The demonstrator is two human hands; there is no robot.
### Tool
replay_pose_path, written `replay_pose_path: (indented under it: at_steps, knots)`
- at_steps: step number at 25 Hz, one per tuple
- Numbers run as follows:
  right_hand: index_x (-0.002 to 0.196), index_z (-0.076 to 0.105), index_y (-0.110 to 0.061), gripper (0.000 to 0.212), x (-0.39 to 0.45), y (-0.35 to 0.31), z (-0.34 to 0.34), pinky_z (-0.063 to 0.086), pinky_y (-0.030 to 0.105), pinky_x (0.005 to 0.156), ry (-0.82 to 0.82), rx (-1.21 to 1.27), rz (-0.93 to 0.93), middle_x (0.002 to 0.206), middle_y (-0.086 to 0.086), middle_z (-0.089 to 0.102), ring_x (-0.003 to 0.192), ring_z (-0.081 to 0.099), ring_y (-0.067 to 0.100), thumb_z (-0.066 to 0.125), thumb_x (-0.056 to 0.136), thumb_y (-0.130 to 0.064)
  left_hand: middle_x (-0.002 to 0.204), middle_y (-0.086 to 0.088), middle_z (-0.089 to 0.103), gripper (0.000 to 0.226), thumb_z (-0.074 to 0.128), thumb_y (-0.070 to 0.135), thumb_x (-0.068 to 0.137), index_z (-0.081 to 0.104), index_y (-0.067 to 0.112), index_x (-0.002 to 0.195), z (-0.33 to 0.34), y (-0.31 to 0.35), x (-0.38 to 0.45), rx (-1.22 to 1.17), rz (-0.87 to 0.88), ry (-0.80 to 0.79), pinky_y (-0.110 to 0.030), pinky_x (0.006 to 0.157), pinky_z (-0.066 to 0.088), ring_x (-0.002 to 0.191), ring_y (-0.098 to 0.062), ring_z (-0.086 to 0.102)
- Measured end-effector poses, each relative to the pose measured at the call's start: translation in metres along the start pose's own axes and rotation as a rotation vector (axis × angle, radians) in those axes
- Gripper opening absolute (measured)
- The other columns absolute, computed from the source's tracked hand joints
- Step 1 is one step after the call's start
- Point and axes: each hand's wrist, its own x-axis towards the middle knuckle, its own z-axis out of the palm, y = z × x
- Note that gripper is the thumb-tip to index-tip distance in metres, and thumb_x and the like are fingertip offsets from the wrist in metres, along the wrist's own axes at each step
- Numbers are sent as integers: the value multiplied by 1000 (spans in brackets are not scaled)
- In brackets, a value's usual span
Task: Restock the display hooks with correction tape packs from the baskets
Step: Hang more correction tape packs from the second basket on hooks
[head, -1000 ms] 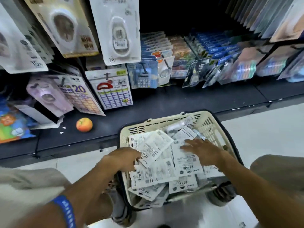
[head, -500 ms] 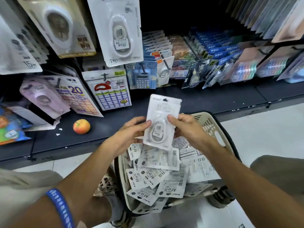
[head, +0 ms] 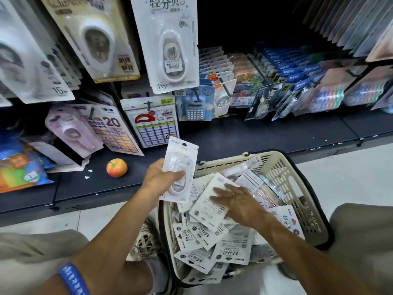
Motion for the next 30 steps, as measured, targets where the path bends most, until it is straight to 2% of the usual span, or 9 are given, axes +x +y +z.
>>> replay_pose_path:
  at_steps: [3, 7, 11, 16, 19, 22, 25, 28, 30]
  knots:
    - [116, 70, -44, 22, 3, 7, -45, 57, 28, 84, 218, 735, 68, 123, -17, 69, 100, 66, -3, 58, 97, -43, 104, -1, 76, 30, 79, 7, 83, 69, 20, 108, -3, -1, 1, 61, 40, 76, -36, 81, 59, 91, -21, 73]
    - [100, 79, -19, 29, 5, 6, -82, 60, 33, 69, 378, 1658, 240, 101, 9, 78, 86, 74, 24, 62, 92, -42, 113, -5, 76, 20, 76, 15, 87, 68, 24, 103, -3, 3, 0, -38, -36, 52, -38, 85, 58, 94, -21, 72]
    - [91, 75, -8, 39, 26, -34, -72, 47, 36, 82, 503, 1538, 348, 89, 7, 69, 85, 60, 22, 60, 99, -43, 120, 1, 75, 81, 92, 57, 56, 67, 23, 125, 2, 5, -10, -201, -150, -245, -48, 102, 53, 109, -20, 72]
    - [100, 77, -13, 32, 26, -38, -69, 54, 32, 79, 444, 1742, 364, 95, 3, 79, 86, 73, 18, 61, 99, -40, 101, -2, 80, 33, 86, 8, 75, 71, 25, 99, -5, -11, -2, -148, -119, 2, -38, 82, 59, 87, -19, 75]
    - [110, 76, -11, 36, 26, -35, -68, 56, 41, 88, 432, 1854, 346, 105, 8, 78, 94, 73, 25, 60, 98, -41, 112, -6, 77, 21, 77, 18, 88, 71, 23, 108, -6, -8, 2, -239, -137, -33, -42, 90, 57, 98, -24, 73]
    - [101, 76, -6, 40, 33, -53, -60, 61, 40, 78, 336, 1730, 262, 95, 12, 78, 84, 74, 28, 62, 96, -44, 113, -10, 77, 51, 84, 29, 75, 69, 15, 123, 3, -2, -8, -255, -127, -332, -41, 83, 62, 101, -29, 75]
    - [91, 73, -11, 41, 27, -47, -43, 54, 34, 64, 348, 1091, 250, 75, 2, 72, 70, 67, 20, 58, 98, -48, 93, 1, 81, 44, 89, 10, 71, 72, 16, 112, 6, 1, -8, -141, -80, -144, -26, 58, 60, 79, -16, 78]
    - [156, 28, -29, 77, 14, -25, -7, 28, 52, 120, 8, 99, 128, 163, 5, 30, 147, 31, 27, 68, 91, -25, 91, 2, 80, 41, 86, 5, 75, 70, 16, 111, -2, 1, -2, -174, -85, 19, -31, 62, 62, 76, -18, 78]
    - [160, -9, -31, 107, 12, -28, 12, 2, 53, 123, -111, -74, 91, 168, 3, -14, 155, -6, 32, 71, 89, -26, 99, -2, 79, 44, 87, 6, 75, 67, 16, 112, -6, 0, 0, -130, -76, 52, -42, 79, 62, 85, -23, 77]
